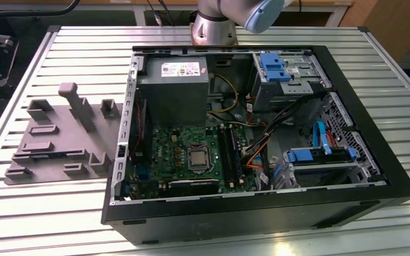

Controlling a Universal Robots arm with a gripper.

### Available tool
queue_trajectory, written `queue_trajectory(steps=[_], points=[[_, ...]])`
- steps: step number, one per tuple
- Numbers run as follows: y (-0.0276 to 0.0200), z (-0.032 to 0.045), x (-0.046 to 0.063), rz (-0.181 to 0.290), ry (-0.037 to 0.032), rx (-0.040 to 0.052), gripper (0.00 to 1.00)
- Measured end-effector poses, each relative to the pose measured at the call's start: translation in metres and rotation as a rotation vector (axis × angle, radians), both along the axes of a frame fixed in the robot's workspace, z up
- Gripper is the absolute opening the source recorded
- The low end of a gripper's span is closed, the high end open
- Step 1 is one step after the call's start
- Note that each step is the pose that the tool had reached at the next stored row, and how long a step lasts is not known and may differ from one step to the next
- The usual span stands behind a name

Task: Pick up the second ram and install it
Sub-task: 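Pick up the second ram and move it above second insertion slot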

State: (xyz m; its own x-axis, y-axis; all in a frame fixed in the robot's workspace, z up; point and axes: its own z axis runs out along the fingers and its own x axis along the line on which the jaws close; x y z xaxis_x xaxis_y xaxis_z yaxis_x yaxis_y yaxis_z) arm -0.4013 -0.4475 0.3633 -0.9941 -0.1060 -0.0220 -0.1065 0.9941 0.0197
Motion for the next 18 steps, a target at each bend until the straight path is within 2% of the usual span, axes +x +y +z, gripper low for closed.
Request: queue_trajectory(steps=[18], points=[[-0.0002,0.0,-0.0002,0.07,0.0,0.0,0.11]])
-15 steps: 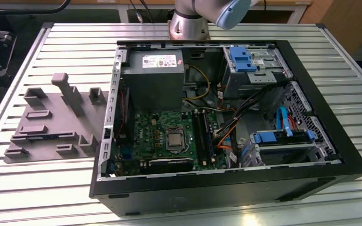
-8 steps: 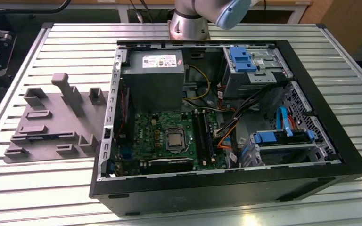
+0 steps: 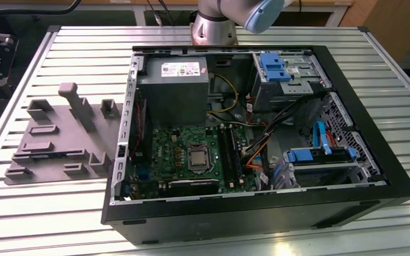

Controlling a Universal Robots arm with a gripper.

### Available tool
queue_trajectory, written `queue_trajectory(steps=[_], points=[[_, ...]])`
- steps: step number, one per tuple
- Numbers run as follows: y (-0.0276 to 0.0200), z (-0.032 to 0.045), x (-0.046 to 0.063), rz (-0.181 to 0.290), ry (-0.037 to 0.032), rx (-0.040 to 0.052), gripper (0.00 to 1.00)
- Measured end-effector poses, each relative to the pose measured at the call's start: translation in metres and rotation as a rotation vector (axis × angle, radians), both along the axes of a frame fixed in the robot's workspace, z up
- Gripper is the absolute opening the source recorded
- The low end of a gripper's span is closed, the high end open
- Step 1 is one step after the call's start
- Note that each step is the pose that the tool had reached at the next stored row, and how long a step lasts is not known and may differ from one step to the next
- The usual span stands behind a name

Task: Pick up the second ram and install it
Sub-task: 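Pick up the second ram and move it above second insertion slot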

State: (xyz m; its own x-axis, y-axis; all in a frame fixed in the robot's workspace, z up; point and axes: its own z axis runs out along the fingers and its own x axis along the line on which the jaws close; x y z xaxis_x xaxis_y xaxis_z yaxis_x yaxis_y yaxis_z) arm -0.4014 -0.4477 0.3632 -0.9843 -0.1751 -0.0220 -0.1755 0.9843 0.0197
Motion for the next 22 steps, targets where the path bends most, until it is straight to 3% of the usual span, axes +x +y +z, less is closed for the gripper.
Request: queue_trajectory(steps=[22], points=[[-0.0002,-0.0002,-0.0001,0.101,-0.0001,0.0,0.11]])
